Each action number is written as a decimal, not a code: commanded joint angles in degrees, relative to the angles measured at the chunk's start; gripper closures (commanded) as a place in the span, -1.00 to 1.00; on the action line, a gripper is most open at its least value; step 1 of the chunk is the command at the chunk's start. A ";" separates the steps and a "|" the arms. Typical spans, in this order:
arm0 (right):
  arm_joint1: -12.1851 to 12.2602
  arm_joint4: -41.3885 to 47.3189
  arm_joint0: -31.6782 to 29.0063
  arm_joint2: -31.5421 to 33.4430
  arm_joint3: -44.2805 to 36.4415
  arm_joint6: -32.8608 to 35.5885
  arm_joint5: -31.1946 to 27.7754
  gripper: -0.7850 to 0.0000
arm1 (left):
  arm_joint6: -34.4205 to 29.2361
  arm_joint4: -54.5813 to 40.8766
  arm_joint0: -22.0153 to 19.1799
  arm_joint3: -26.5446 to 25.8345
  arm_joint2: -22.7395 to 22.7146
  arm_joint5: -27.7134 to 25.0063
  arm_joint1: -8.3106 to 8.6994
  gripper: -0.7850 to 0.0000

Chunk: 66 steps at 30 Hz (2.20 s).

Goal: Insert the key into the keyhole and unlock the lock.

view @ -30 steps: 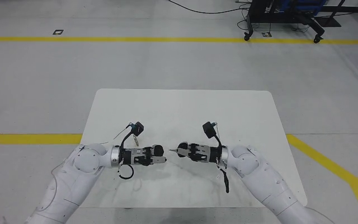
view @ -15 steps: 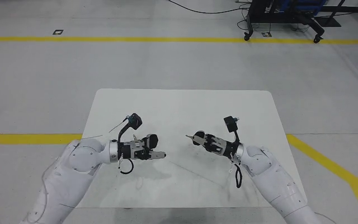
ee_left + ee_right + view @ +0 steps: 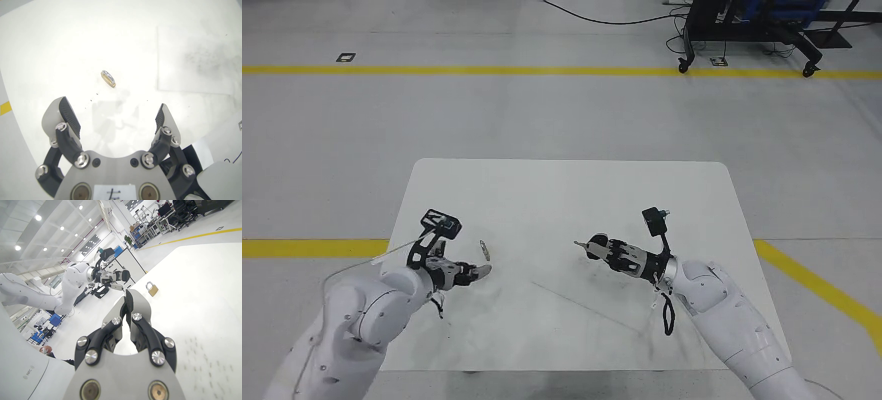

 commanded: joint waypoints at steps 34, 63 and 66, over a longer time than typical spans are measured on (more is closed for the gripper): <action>0.00 0.00 0.00 0.00 0.00 0.00 0.00 1.00 | -2.02 8.39 -17.42 16.43 17.09 9.53 -4.84 1.00; 0.00 0.00 0.00 0.00 0.00 0.00 0.00 1.00 | 15.70 -32.07 -6.53 14.89 0.55 -15.09 -4.88 1.00; 0.00 0.00 0.00 0.00 0.00 0.00 0.00 1.00 | 13.82 -27.87 -6.76 14.30 -0.70 -21.45 -4.35 1.00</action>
